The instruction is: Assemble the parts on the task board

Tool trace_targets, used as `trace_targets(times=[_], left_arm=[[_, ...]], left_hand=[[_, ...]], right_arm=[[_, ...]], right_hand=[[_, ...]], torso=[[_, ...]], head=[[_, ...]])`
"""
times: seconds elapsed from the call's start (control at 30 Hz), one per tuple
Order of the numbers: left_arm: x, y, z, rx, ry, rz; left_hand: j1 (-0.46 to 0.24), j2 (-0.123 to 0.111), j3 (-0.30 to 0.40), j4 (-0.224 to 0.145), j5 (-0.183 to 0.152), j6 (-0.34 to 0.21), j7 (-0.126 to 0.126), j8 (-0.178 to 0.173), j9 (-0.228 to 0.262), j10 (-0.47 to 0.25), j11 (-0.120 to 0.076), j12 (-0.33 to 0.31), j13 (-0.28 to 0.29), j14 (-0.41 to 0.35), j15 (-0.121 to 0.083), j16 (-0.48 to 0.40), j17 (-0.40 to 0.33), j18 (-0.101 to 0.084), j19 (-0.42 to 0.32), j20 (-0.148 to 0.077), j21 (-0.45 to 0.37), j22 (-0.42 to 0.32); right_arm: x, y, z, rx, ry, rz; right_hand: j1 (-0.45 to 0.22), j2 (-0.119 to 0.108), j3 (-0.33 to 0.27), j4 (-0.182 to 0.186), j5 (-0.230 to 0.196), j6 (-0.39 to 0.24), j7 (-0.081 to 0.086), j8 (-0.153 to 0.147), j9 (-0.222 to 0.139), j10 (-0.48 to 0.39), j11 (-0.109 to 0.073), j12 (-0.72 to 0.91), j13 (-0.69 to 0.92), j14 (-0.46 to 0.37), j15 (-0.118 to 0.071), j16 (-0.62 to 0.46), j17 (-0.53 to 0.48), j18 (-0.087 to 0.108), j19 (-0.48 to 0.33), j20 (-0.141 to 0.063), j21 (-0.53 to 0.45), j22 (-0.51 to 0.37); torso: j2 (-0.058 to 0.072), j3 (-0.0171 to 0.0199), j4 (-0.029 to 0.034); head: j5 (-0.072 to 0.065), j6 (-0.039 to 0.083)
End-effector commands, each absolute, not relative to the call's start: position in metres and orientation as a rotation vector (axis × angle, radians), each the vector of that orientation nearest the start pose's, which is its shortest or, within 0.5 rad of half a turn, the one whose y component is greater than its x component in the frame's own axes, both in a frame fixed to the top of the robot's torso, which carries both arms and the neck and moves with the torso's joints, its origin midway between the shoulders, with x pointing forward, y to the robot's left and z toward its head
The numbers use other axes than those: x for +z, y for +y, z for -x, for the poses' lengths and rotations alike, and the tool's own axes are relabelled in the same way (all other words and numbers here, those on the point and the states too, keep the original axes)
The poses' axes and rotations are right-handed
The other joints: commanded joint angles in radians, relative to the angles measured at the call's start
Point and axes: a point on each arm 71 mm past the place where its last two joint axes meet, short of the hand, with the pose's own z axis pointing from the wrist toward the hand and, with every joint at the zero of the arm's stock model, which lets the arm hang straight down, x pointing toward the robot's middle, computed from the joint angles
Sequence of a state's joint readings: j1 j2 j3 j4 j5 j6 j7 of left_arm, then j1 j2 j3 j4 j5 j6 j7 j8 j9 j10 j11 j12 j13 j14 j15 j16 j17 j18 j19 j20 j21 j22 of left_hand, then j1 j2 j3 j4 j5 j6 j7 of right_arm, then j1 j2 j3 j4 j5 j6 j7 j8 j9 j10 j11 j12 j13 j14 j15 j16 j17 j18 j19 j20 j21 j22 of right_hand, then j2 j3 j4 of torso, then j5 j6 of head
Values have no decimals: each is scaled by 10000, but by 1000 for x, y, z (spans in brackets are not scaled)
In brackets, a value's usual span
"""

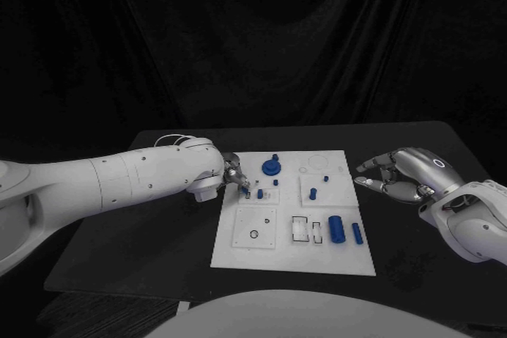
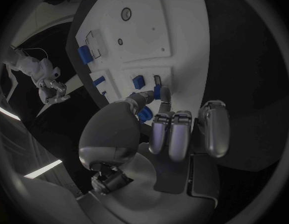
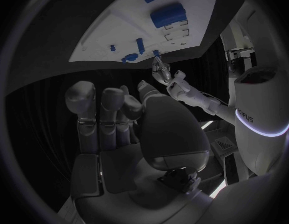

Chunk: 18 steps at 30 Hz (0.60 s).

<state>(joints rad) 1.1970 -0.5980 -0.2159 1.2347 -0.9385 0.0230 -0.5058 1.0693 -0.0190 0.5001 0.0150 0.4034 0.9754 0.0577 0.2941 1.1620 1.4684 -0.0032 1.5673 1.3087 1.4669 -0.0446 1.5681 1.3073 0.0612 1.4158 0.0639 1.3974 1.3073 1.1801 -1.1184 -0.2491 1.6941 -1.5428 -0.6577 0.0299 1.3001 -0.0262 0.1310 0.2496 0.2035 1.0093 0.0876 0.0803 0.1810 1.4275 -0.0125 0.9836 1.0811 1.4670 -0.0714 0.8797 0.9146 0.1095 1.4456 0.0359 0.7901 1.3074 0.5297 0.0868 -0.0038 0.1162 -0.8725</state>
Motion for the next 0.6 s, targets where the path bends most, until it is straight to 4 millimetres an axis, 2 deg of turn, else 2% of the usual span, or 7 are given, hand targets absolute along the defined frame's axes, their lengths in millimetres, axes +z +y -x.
trace_targets(times=[0.03,0.23,0.6], left_arm=[[-299,181,-494,-3624,23854,3152],[-302,180,-491,-3624,23988,3114],[-309,182,-485,-3509,24314,3082]], left_hand=[[-22,100,203,-139,63,-9,-71,-61,-17,1024,-74,35,2621,1039,-54,27,2635,-110,40,3,-8,1971],[-22,100,203,-139,63,-9,-71,-61,-17,1024,-74,35,2621,1039,-54,27,2635,-110,40,3,-8,1971],[-18,113,225,-136,69,-18,-70,-78,-24,1024,-74,35,2621,1039,-53,27,2635,-104,20,2,-32,1962]], right_arm=[[-225,-279,-405,6240,15096,1977],[-226,-280,-405,6221,15106,1969],[-228,-280,-405,6190,15180,1968]], right_hand=[[124,15,6,-36,46,-18,8,-60,-13,-6,64,-35,-9,224,-5,-33,-14,68,27,6,-40,1007],[126,15,7,-36,53,-19,7,-63,-15,-1,69,-23,3,222,-5,-34,-18,68,28,6,-35,1010],[125,13,7,-34,55,-17,6,-64,-16,0,74,-30,-2,221,-4,-35,-21,67,29,6,-31,1012]], torso=[[-2,4,5],[-8,-3,15],[-4,9,4]], head=[[-18,-1],[-36,-1],[-33,-1]])
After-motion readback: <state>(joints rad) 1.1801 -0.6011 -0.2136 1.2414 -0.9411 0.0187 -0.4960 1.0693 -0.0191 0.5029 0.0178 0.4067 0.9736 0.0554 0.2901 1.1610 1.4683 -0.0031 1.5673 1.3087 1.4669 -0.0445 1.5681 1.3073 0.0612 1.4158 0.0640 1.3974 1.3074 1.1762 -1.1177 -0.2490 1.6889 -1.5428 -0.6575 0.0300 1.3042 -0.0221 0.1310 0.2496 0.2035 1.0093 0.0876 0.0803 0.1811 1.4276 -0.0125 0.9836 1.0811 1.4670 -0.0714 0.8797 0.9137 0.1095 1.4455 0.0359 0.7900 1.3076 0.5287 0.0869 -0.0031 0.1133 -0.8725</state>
